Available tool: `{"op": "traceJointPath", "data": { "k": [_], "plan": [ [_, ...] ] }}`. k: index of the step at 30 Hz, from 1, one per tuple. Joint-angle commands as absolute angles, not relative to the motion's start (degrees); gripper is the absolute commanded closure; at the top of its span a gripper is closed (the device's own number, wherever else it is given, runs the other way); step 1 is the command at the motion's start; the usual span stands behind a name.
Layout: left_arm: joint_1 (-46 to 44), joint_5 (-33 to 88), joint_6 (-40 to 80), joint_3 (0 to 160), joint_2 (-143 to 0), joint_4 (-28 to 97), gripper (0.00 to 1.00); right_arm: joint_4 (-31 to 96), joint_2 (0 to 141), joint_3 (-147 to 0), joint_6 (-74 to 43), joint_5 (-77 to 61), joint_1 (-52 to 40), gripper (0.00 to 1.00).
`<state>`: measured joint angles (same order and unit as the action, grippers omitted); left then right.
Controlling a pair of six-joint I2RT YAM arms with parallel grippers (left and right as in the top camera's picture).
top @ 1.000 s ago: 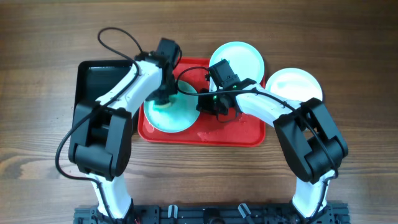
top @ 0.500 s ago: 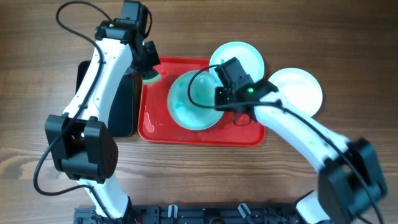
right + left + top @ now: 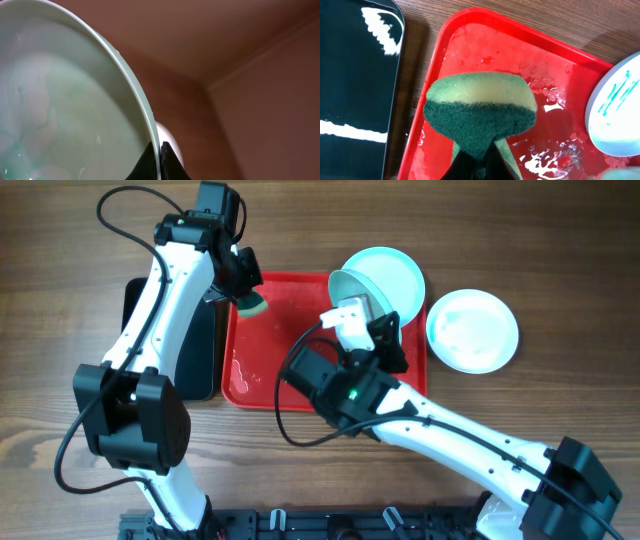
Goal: Clean dirty plates on tray and stack at the side
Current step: 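Lift the small plate with the right gripper and stack it on the large plate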
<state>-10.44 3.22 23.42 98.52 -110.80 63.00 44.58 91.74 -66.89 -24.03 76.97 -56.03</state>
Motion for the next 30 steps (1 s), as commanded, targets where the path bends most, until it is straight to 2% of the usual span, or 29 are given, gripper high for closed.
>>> {"op": "traceJointPath", "data": {
  "k": [1, 6, 9, 13, 17, 21, 26, 30],
  "plan": [
    [-10.5, 4.7, 22.7, 98.1, -110.6, 62.8, 0.96, 44.4, 90.6, -67.1, -22.1, 86.6, -57.0, 0.96],
    [-10.6, 4.7, 22.7, 98.1, -110.6, 62.8, 0.96, 43.7, 90.6, -67.1, -22.8, 81.5, -57.0, 0.96],
    [-10.7, 4.7, 22.7, 98.1, -110.6, 62.8, 0.96, 44.6, 90.3, -67.1, -27.2, 68.5, -56.7, 0.96],
    [-10.7, 4.7, 22.7, 98.1, -110.6, 62.8, 0.96, 47.6, 86.8, -67.1, -33.5, 42.5, -52.8, 0.96],
    [-10.8, 6.0, 22.7, 98.1, -110.6, 62.9, 0.96, 47.9, 80.5, -67.1, -36.2, 25.6, -41.8, 0.96],
    [-10.7, 6.5, 22.7, 98.1, -110.6, 62.9, 0.96, 49.4, 75.2, -67.1, -36.2, 15.7, -28.8, 0.96],
    [-10.8, 6.5, 22.7, 98.1, -110.6, 62.9, 0.96, 53.6, 74.1, -66.3, -36.0, 11.6, -8.6, 0.96],
    [-10.7, 6.4, 22.7, 98.1, -110.6, 62.8, 0.96, 48.4, 75.4, -60.4, -35.7, 11.4, 2.6, 0.96]
  ]
}}
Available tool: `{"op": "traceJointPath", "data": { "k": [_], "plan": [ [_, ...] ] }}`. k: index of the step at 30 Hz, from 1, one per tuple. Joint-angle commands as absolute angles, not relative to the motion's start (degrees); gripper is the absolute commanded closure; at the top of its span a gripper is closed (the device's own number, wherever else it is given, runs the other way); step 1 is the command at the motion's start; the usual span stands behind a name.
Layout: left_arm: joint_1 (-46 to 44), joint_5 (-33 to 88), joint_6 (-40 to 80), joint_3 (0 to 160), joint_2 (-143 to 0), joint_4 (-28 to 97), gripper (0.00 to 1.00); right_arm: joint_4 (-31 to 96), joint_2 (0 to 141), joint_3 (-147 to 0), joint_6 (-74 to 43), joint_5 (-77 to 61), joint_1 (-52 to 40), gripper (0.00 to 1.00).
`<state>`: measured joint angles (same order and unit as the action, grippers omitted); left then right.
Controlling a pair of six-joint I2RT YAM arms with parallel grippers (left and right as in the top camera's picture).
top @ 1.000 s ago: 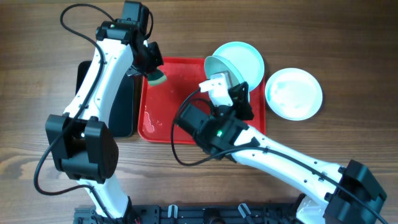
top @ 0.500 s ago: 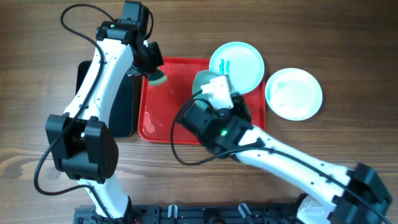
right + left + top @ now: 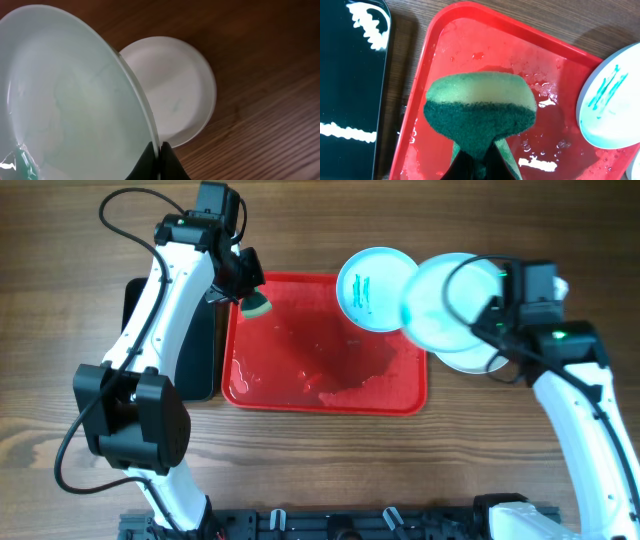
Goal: Clean dirty plates on tray and stack at the side
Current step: 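Lift the small plate with the right gripper and stack it on the large plate, then grasp the remaining small plate with the right gripper and pull it to tray center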
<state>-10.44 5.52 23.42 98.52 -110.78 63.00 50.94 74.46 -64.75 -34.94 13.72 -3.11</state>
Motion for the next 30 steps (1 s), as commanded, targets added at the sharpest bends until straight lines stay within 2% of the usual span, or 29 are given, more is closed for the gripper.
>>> {"op": "traceJointPath", "data": {
  "k": [1, 6, 9, 10, 11, 12, 13, 15, 18, 21, 25, 30],
  "plan": [
    [-10.7, 6.4, 22.7, 98.1, -110.6, 62.8, 0.96, 46.6, 76.1, -58.7, -35.1, 10.9, 4.5, 0.96],
    [-10.7, 6.4, 22.7, 98.1, -110.6, 62.8, 0.96, 36.1, 81.4, -50.7, -33.0, 8.6, 11.4, 0.96],
    [-10.7, 6.4, 22.7, 98.1, -110.6, 62.7, 0.96, 31.6, 86.9, -49.8, -33.0, 9.0, 11.7, 0.96],
    [-10.7, 6.4, 22.7, 98.1, -110.6, 62.7, 0.96, 30.6, 88.6, -49.8, -32.9, 8.7, 11.7, 0.89],
    [-10.7, 6.4, 22.7, 98.1, -110.6, 62.7, 0.96, 29.7, 89.9, -49.8, -31.6, 7.7, 11.7, 0.73],
    [-10.7, 6.4, 22.7, 98.1, -110.6, 62.7, 0.96, 29.0, 90.5, -49.8, -29.8, 5.9, 11.7, 0.65],
    [-10.7, 6.4, 22.7, 98.1, -110.6, 62.7, 0.96, 27.7, 90.5, -49.8, -26.5, 1.4, 11.7, 0.59],
    [-10.7, 6.4, 22.7, 98.1, -110.6, 62.6, 0.96, 27.9, 89.5, -51.2, -23.8, -3.4, 11.6, 0.56],
    [-10.7, 6.4, 22.7, 98.1, -110.6, 62.6, 0.96, 29.1, 84.7, -56.1, -22.6, -12.7, 7.4, 0.56],
    [-10.7, 6.4, 22.7, 98.1, -110.6, 62.6, 0.96, 26.9, 84.1, -57.5, -25.8, -12.8, 1.3, 0.54],
    [-10.7, 6.4, 22.7, 98.1, -110.6, 62.7, 0.96, 21.3, 88.2, -57.5, -38.1, -6.1, -8.5, 0.56],
    [-10.7, 6.4, 22.7, 98.1, -110.6, 63.3, 0.96, 18.5, 96.8, -57.5, -46.5, -1.0, -12.4, 0.69]
  ]
}}
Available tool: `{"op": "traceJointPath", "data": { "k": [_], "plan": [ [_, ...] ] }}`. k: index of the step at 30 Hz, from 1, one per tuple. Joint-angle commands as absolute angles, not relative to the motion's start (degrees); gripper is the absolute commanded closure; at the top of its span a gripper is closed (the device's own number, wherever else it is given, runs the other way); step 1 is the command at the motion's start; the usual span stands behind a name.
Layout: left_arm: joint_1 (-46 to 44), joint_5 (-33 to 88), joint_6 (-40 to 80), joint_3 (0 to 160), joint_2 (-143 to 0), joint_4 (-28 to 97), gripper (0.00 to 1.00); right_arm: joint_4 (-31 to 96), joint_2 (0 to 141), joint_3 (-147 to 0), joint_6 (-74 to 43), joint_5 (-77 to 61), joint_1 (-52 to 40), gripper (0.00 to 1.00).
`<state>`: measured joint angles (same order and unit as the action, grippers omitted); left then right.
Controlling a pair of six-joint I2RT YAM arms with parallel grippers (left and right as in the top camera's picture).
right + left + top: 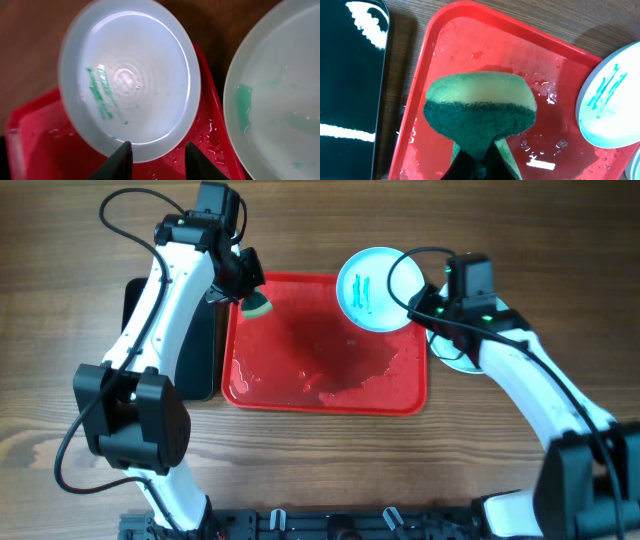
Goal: Clean dirty plates on tray and stack at the side
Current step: 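Grasp the remaining small plate with the right gripper and pull it to tray center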
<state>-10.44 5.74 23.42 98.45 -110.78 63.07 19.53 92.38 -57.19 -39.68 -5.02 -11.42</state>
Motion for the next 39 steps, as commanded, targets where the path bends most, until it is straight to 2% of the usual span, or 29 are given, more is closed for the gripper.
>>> {"op": "traceJointPath", "data": {
  "k": [1, 7, 10, 15, 20, 22, 23, 27, 28, 33, 39],
  "plan": [
    [-10.7, 6.4, 22.7, 98.1, -110.6, 63.3, 0.96, 18.5, 97.9, -57.5, -46.7, -1.0, -12.6, 0.71],
    [-10.8, 6.4, 22.7, 98.1, -110.6, 63.3, 0.96, 14.5, 103.9, -57.5, -47.0, -3.6, -12.6, 0.72],
    [-10.7, 6.4, 22.7, 98.1, -110.6, 63.3, 0.96, 12.9, 106.6, -57.5, -48.2, -6.1, -12.6, 0.76],
    [-10.7, 6.4, 22.7, 98.1, -110.6, 63.1, 0.96, 15.0, 108.0, -57.5, -45.6, -13.1, -14.2, 0.91],
    [-10.8, 6.4, 22.7, 98.1, -110.6, 63.3, 0.96, 20.1, 106.5, -57.5, -41.9, -20.4, -19.5, 0.94],
    [-10.7, 6.4, 22.7, 98.1, -110.6, 63.2, 0.96, 22.2, 104.4, -57.6, -40.6, -20.4, -21.4, 0.91],
    [-10.7, 6.2, 22.7, 98.1, -110.6, 63.1, 0.96, 23.0, 103.2, -57.6, -40.2, -19.9, -22.0, 0.86],
    [-10.8, 6.2, 22.7, 98.1, -110.6, 62.8, 0.96, 23.6, 99.8, -59.9, -30.2, -11.7, -22.6, 0.56],
    [-10.8, 6.2, 22.7, 98.1, -110.6, 62.8, 0.96, 23.1, 99.9, -60.7, -27.2, -9.1, -22.6, 0.51],
    [-10.8, 6.2, 22.7, 98.1, -110.6, 63.1, 0.96, 17.6, 104.6, -62.8, -15.6, -6.9, -22.4, 0.53],
    [-10.9, 6.2, 22.7, 98.1, -110.6, 63.1, 0.96, 26.6, 116.4, -76.4, -9.5, -6.9, -22.3, 0.53]
  ]
}}
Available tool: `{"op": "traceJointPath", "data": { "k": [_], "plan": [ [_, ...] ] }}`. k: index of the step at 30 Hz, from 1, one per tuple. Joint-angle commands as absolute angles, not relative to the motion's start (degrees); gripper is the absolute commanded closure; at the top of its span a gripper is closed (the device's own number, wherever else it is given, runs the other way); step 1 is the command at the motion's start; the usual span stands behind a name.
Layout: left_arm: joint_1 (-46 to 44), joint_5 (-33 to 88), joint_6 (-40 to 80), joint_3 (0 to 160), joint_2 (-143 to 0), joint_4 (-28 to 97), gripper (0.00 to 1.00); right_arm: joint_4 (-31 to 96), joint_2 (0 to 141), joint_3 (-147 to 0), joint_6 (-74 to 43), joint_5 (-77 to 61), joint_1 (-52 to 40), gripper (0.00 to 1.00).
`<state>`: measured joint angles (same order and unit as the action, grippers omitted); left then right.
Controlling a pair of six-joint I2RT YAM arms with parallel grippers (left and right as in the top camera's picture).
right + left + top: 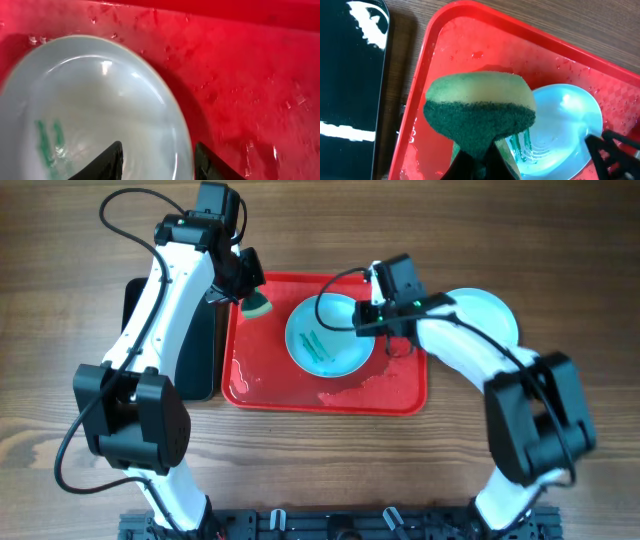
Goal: Clean dirty plates on tray and stack at the side
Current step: 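Grasp the remaining small plate with the right gripper and pull it to tray center, then scrub the third plate with the sponge in the left gripper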
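A pale plate (328,340) with green smears lies in the middle of the wet red tray (270,375). My right gripper (376,317) stands open at the plate's right rim; in the right wrist view the plate (90,115) has its rim between the spread fingertips (114,159). My left gripper (252,292) is shut on a green and yellow sponge (257,306), held over the tray's far left corner. From the left wrist, the sponge (479,107) hangs just left of the plate (560,127).
A stack of pale cleaned plates (495,312) sits on the wood right of the tray, partly under my right arm. A black tray (205,350) lies left of the red one, seen also as the black tray (350,75) beside the sponge. Water pools on the red tray.
The smeared plate was propped on the tray's far right corner; now it lies flat in the tray's middle. My right gripper, still open, has come with it. The left arm has not moved.
My right gripper held a wiped plate tilted over the tray, then held it above the white plate on the right. Then that plate lay there, and the gripper stood open by the smeared plate. Now that plate lies mid-tray. The sponge stayed put.
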<state>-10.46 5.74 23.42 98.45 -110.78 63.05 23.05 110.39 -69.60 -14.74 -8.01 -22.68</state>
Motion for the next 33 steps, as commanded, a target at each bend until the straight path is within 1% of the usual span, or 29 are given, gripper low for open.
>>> {"op": "traceJointPath", "data": {
  "k": [1, 2, 5, 7, 10, 14, 19, 24, 28, 33],
  "plan": [
    [-11.0, 6.2, 22.7, 98.1, -110.6, 63.1, 0.96, 28.1, 118.1, -78.2, -9.6, -6.9, -22.2, 0.55],
    [-11.1, 6.2, 22.7, 98.1, -110.6, 63.2, 0.96, 29.0, 119.0, -79.3, -9.6, -6.9, -22.2, 0.57],
    [-11.1, 6.2, 22.7, 98.1, -110.6, 63.3, 0.96, 30.8, 120.1, -80.6, -11.0, -6.9, -22.2, 0.73],
    [-11.1, 6.2, 22.7, 98.1, -110.6, 63.3, 0.96, 32.3, 120.1, -80.6, -13.8, -7.3, -22.2, 0.96],
    [-11.1, 6.2, 22.7, 98.1, -110.6, 63.3, 0.96, 35.0, 120.1, -80.6, -18.1, -12.1, -22.2, 0.96],
    [-11.6, 6.2, 22.7, 97.3, -110.7, 63.0, 0.96, 39.1, 120.1, -80.4, -30.3, -15.7, -22.2, 0.96],
    [-13.1, 6.2, 21.2, 91.6, -110.9, 58.9, 0.96, 40.2, 120.1, -79.8, -29.7, -16.8, -23.0, 0.96],
    [-15.8, 6.2, 11.4, 84.8, -112.9, 52.6, 0.96, 39.9, 120.2, -79.2, -27.9, -16.8, -24.1, 0.96],
    [-18.8, 6.6, 2.4, 80.4, -114.8, 44.9, 0.96, 39.7, 120.2, -79.2, -26.9, -17.7, -24.2, 0.96],
    [-21.0, 6.6, 1.8, 79.7, -117.2, 42.9, 0.96, 39.7, 120.2, -79.1, -26.8, -17.7, -24.2, 0.96]
  ]
}}
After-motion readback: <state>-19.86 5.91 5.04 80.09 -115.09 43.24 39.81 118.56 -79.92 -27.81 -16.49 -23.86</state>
